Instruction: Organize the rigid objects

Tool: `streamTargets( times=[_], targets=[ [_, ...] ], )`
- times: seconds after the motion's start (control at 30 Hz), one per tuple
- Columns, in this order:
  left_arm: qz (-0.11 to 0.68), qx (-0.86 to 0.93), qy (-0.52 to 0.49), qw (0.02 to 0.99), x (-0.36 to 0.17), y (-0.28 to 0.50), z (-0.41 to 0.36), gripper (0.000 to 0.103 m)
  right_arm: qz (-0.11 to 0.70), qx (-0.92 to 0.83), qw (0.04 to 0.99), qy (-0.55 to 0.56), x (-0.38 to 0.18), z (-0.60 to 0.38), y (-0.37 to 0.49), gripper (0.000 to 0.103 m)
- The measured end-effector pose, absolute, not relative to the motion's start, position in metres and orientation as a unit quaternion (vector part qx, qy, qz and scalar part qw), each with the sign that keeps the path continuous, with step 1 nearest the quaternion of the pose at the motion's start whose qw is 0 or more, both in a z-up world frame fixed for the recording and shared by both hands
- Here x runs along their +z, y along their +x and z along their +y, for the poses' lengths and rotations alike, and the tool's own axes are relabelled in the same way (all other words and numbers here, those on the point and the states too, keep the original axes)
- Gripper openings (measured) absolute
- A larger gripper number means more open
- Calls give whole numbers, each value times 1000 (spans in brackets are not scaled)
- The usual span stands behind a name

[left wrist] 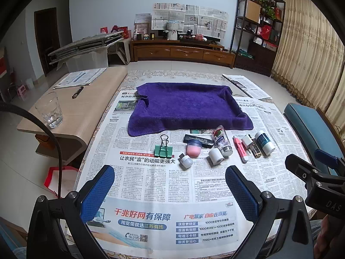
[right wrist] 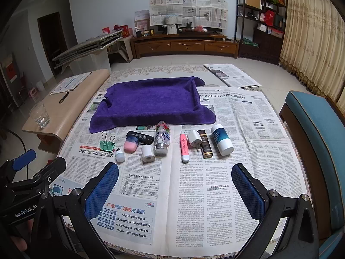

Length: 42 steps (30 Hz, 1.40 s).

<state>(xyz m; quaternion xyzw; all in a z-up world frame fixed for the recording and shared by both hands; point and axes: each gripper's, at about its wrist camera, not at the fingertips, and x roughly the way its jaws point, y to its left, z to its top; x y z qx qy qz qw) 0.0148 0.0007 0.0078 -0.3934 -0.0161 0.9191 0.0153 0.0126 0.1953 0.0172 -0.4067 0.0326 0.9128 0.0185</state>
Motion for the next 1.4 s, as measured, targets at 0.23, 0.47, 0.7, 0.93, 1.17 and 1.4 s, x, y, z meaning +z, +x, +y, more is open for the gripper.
streamTargets(
  times=[0.23, 0.47, 0.7, 0.93, 1.17, 1.4],
  targets=[
    [-17, 919, -395, 17, 8, 15, 1, 103, 32, 912, 19, -408, 17, 196, 13, 103],
    [-17, 918, -395, 17, 7, 16, 2, 103, 32, 912, 20, -407, 17, 196, 13, 103],
    [-17, 919, -395, 17, 7, 16, 2, 103, 32, 912, 20, -408, 17, 196, 13, 103],
    [-18, 918, -396, 19, 7, 16, 2, 103, 33, 912, 21, -408, 16, 198, 14, 103],
    [-18, 918, -396, 19, 7, 17, 2, 103, 36, 912, 20, -409, 15, 201, 14, 103],
    [-16, 919, -393, 18, 9, 17, 1, 103, 34, 914, 17, -404, 17, 204, 15, 103]
  ],
)
